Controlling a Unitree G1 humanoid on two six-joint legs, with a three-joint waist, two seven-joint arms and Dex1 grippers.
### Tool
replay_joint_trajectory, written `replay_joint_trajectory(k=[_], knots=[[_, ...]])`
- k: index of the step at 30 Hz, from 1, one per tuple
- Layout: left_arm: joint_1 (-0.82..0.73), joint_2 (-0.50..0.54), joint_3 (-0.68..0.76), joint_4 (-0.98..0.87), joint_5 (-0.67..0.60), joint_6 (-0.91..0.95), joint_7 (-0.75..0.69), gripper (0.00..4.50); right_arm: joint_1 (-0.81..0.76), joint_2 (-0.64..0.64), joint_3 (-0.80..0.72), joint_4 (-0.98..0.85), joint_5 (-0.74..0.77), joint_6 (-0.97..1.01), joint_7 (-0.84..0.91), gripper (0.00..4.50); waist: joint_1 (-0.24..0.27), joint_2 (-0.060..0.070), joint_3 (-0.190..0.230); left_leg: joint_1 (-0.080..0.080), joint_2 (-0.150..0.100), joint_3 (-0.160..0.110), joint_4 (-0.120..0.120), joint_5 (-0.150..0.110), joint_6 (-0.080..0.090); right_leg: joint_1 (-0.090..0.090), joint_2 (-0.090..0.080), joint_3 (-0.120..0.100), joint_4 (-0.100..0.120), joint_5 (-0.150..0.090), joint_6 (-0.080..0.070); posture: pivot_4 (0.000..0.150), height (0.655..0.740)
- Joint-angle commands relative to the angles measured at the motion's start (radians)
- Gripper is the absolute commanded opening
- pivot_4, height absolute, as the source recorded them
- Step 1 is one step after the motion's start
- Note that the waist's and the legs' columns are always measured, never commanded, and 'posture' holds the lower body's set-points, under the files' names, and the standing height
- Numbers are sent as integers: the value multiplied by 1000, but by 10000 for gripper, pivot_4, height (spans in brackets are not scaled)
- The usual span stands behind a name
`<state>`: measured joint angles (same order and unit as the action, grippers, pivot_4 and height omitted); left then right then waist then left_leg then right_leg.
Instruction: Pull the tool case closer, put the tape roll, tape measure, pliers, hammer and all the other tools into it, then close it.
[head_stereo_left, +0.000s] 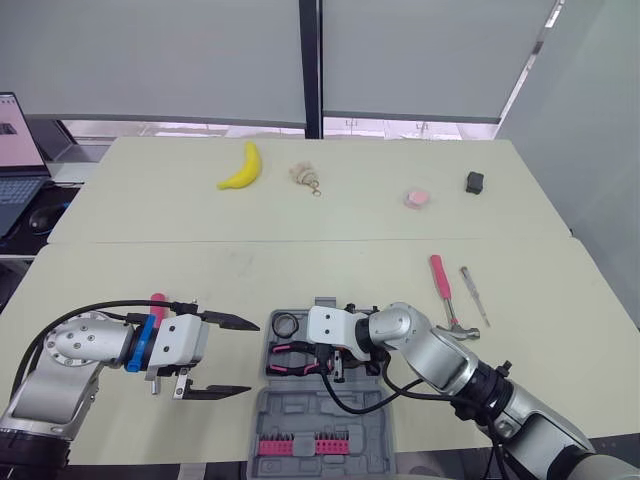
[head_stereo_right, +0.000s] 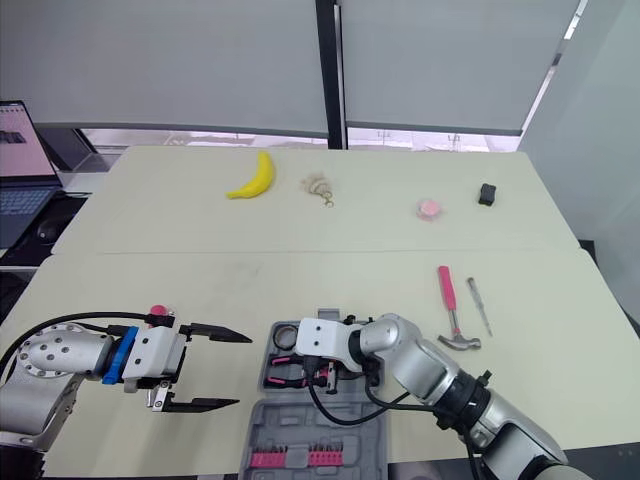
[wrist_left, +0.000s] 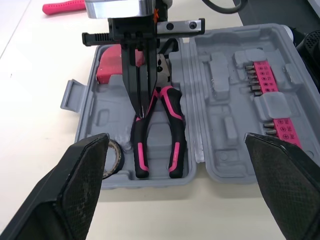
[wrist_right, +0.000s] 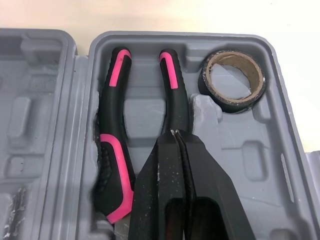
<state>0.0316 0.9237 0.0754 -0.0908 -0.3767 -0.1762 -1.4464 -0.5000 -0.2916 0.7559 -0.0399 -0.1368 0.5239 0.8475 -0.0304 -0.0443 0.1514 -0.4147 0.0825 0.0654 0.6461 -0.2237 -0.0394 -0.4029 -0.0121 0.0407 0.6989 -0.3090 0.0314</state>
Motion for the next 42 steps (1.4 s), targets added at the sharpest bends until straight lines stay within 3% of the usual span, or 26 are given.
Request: replay_joint_trajectory(k=[1,5,11,14,20,25,27,34,42], knots=[[8,1,31,-24,-18,24,32,45000,24,31,-31,5,16,-78,-21,292,-1,0,0,0,0,0,0,0,0,0,0,0,0,0,0,1500,7400],[17,33,29,4,63,122,127,45000,46,30,-173,-172,90,-65,-30,292,-1,1,1,-1,1,-2,0,0,0,-1,4,1,0,1,-1,1500,7400],[49,39,40,22,77,171,169,45000,227,-180,-357,-426,184,-140,43,292,9,1,1,-2,1,-2,-1,0,0,-1,2,0,-2,0,-1,1500,7400],[71,34,40,58,59,109,119,39012,336,-319,-427,-488,220,-159,102,0,10,1,1,-2,1,0,-1,0,0,-1,1,0,-2,0,-2,1500,7400],[118,30,-33,126,120,10,57,19877,549,-543,-502,-489,237,-225,185,0,0,2,2,0,2,-1,-1,0,0,-1,3,1,-1,0,-3,1500,7400],[99,-17,-117,204,223,-86,100,4545,583,-542,-458,-423,190,-265,158,0,-1,2,1,1,1,-2,0,0,0,0,4,3,-1,0,-2,1500,7400],[72,-45,-146,234,256,-108,125,602,568,-521,-427,-385,161,-281,150,0,1,2,1,1,1,-2,0,0,0,1,4,3,-1,0,-1,1500,7400],[-4,-88,-201,278,302,-122,174,602,517,-454,-360,-317,116,-285,138,0,4,2,1,1,1,-2,1,0,0,1,4,3,-1,2,-3,1500,7400],[-34,-141,-261,219,297,-13,183,602,477,-387,-320,-268,89,-284,124,0,6,5,0,1,0,-2,0,0,0,0,5,3,-1,2,-3,1500,7400]])
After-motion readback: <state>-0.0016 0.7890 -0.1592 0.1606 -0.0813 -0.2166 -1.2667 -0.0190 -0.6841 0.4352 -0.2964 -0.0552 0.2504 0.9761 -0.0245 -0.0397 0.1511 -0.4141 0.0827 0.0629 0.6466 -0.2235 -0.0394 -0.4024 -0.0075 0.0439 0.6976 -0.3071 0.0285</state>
